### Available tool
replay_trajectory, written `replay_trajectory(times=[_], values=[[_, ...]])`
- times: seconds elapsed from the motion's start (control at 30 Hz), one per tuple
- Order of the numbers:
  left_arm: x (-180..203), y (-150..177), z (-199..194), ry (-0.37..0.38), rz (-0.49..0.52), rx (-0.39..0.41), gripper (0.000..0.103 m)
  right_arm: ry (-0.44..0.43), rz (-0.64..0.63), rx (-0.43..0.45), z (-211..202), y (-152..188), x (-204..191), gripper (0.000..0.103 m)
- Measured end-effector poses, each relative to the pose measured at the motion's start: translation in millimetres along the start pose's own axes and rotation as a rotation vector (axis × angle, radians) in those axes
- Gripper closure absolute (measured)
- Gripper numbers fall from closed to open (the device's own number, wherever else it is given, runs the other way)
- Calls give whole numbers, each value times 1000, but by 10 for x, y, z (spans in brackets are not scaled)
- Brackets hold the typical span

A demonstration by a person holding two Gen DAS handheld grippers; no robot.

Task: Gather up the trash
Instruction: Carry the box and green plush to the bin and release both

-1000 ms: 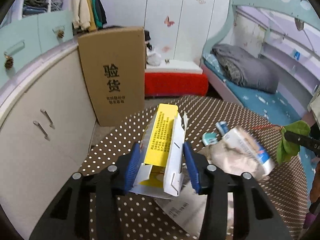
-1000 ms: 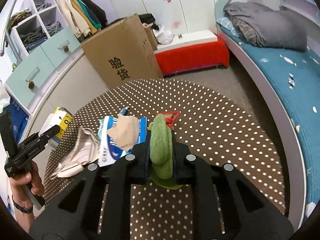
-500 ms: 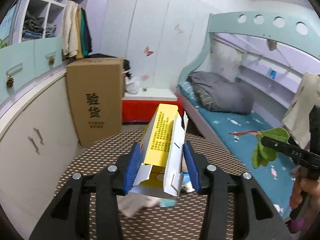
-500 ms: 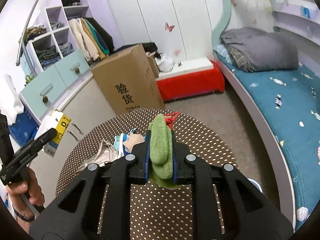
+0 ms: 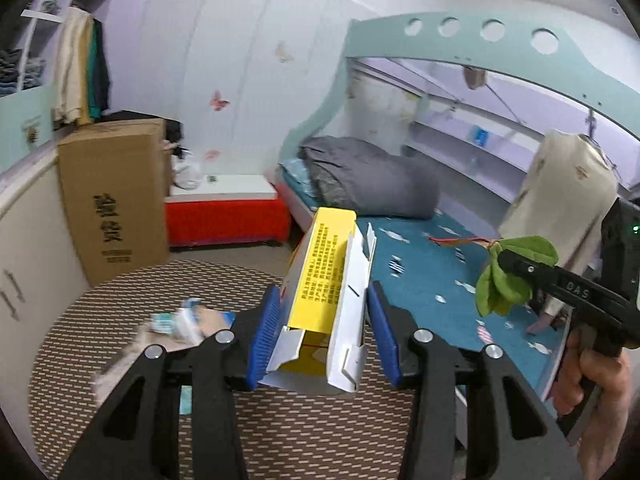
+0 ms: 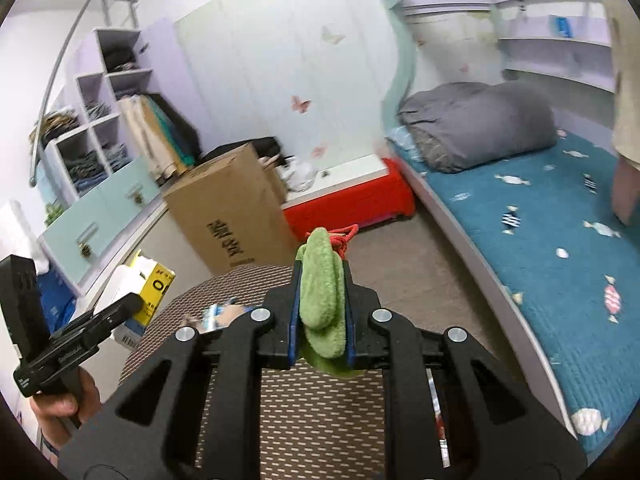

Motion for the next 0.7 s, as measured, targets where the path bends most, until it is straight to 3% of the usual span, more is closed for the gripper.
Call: replay_trajectory(times=[0.4,0.7], values=[[1130,317,955,153,92,-181,59,196,179,-68,26,315,1309,86],[1539,657,1818,167,131,-345,59,250,276,-171,403,700,1894,86]])
Point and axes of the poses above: each gripper's, at about its wrist camera, not at the fingertips, and z roughly the way its jaws point, x to its right, y to its underside, the point moved 2 cm from there along z, roughly the way its jaws point, and after that the axes turned 4 degrees about y, right-handed, at the moved point
